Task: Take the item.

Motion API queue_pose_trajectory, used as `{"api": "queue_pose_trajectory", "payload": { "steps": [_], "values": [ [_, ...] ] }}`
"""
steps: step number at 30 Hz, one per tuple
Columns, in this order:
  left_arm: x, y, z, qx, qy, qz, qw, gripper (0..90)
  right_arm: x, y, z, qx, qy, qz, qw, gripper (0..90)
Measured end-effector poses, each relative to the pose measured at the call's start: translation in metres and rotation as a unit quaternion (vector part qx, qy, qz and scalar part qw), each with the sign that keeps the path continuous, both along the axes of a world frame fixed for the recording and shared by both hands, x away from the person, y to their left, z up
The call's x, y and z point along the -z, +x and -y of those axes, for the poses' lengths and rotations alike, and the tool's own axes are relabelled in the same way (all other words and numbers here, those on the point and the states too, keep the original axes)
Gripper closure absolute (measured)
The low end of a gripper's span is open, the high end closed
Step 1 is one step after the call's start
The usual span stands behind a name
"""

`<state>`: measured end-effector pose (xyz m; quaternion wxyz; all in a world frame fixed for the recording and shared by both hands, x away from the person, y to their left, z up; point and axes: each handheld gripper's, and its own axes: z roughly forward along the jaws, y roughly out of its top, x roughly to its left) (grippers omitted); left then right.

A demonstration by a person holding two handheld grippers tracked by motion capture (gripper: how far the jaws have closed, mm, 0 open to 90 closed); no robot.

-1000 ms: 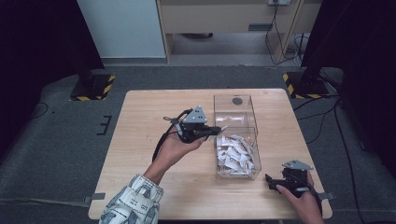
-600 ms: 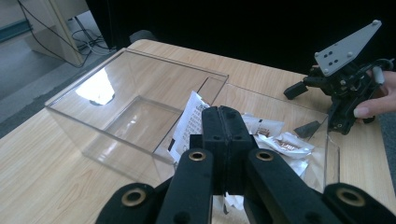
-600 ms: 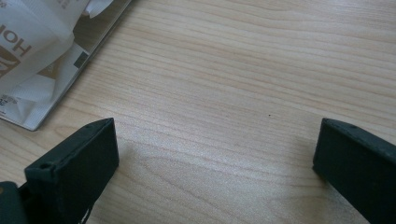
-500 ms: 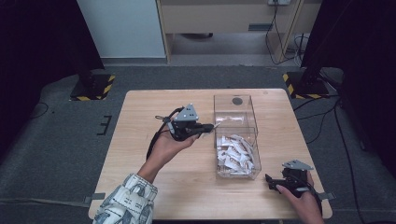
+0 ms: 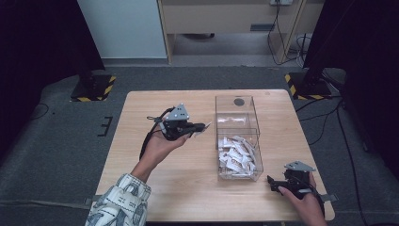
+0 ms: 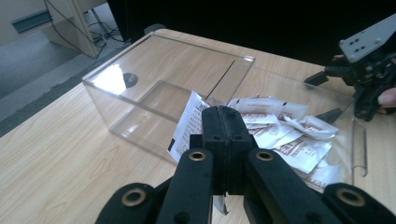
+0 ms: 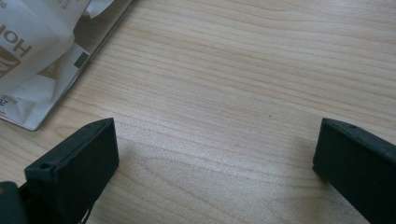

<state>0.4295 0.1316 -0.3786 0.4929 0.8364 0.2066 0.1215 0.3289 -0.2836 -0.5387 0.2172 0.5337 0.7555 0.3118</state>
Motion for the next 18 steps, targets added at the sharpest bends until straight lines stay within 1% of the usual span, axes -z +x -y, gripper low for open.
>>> {"api": "queue_pose_trajectory", "payload": {
  "steps": [7, 13, 18],
  "values": [
    [0.002, 0.005, -0.006, -0.007, 0.008, 0.000, 0.9999, 89.7, 0.000, 0.000, 0.000, -0.001, -0.001, 0.000, 1.0000, 0.5],
    [0.004, 0.009, -0.008, -0.012, 0.007, 0.000, 0.9999, 89.7, 0.000, 0.000, 0.000, -0.001, -0.001, 0.000, 1.0000, 0.5],
    [0.005, 0.012, -0.009, -0.013, 0.011, 0.000, 0.9999, 89.7, 0.000, 0.000, 0.000, -0.001, 0.000, 0.000, 1.0000, 0.5]
  ]
}}
